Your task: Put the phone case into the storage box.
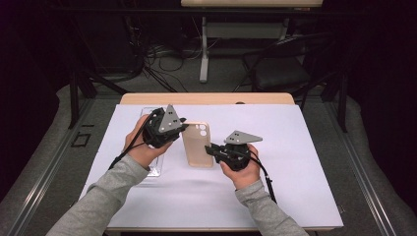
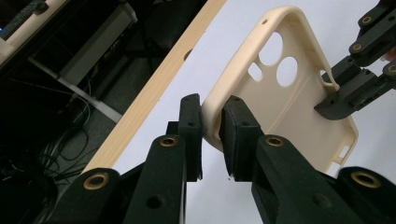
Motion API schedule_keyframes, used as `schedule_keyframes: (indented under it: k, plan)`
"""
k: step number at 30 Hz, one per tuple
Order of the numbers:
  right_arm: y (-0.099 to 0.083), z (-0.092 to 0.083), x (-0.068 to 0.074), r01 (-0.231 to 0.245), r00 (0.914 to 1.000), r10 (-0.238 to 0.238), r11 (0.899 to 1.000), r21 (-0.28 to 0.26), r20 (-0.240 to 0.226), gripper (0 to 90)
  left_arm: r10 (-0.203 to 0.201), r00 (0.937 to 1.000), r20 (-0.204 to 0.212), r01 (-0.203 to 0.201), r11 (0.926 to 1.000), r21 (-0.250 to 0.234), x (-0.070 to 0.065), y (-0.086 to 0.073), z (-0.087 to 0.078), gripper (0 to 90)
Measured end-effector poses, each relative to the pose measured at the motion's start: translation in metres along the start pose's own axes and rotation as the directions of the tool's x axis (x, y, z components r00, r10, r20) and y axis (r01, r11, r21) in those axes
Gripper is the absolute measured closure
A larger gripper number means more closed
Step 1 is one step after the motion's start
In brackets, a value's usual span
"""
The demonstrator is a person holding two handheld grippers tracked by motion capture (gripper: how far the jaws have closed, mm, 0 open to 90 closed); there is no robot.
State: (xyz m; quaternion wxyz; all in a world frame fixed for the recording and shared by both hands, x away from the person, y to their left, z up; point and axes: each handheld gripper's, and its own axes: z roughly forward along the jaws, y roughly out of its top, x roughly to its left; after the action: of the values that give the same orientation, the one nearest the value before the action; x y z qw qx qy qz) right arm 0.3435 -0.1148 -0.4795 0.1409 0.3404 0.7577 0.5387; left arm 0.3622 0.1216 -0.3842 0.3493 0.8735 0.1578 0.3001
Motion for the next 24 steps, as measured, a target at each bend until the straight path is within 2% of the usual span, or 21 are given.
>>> schedule_keyframes:
  k: [6, 24]
  plan:
    - [-0.0002, -0.0004, -0.0015, -0.007, 1.0, 0.007, 1.0, -0.004, 0.001, 80.7, 0.013, 0.9999, 0.002, -0.013, 0.9999, -0.002, 0.0, 0.0015, 0.0002, 79.2]
    - [-0.0006, -0.0011, -0.0033, -0.018, 0.9998, 0.018, 1.0, -0.002, 0.005, 80.2, 0.006, 0.9998, 0.019, -0.006, 0.9999, -0.011, 0.0015, 0.0024, 0.0022, 79.4]
